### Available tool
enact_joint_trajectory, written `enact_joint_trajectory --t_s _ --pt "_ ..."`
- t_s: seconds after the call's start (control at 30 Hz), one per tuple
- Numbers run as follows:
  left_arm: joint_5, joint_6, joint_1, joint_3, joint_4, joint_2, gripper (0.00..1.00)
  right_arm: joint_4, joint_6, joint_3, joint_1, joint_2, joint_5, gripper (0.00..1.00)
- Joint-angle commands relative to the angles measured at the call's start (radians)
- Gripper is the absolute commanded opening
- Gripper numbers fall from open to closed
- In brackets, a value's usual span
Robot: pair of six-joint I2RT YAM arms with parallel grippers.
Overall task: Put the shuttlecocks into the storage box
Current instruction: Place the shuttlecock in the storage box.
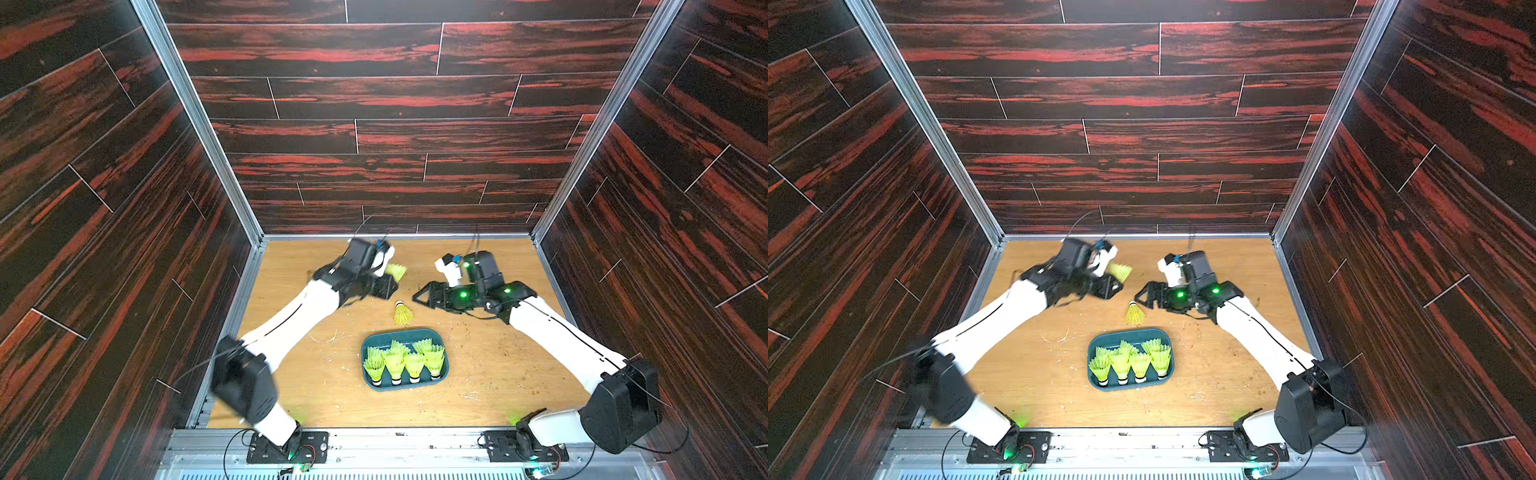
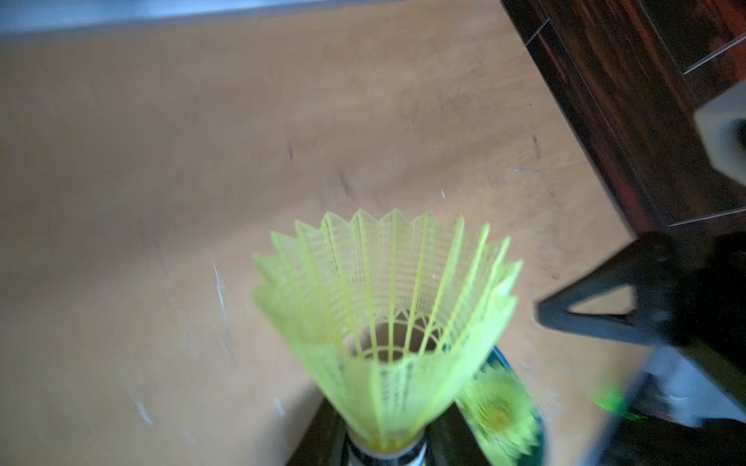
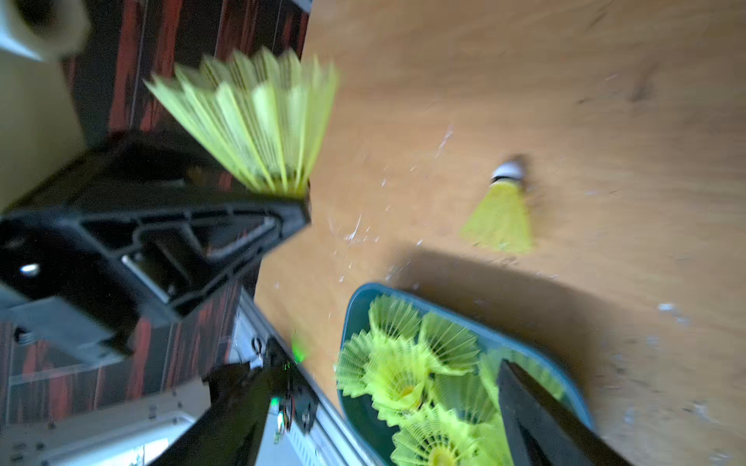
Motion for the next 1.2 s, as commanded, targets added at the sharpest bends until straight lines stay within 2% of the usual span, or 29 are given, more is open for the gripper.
enact_joint_trajectory --t_s 0.0,0.2,0.33,0.5,0.67,1.17 --pt "0.048 -0.224 -0.003 -0.140 -0.007 -0.124 0.09 -0.037 -0.017 -0.040 0.053 -0.052 0.035 0.92" --pt "0.012 -0.411 -0.057 -0.333 -0.029 -0.318 0.08 -0.089 -0.008 -0.089 0.147 -0.102 0.101 0.91" --pt "-0.018 -0.480 -0.102 -0.404 -0.104 -0.388 0.08 -0.094 -0.005 -0.112 0.208 -0.112 0.128 0.92" --pt "-0.070 -0.579 -0.151 -0.494 -0.086 -0.437 0.08 -0.064 0.008 -0.125 0.269 -0.100 0.115 0.92" --pt "-0.110 -0.611 -0.158 -0.547 -0.039 -0.466 0.07 -0.031 0.033 -0.146 0.296 -0.103 0.110 0.91" --pt "-0.142 -0.620 -0.175 -0.581 0.020 -0.383 0.08 -0.026 0.035 -0.157 0.301 -0.109 0.121 0.91"
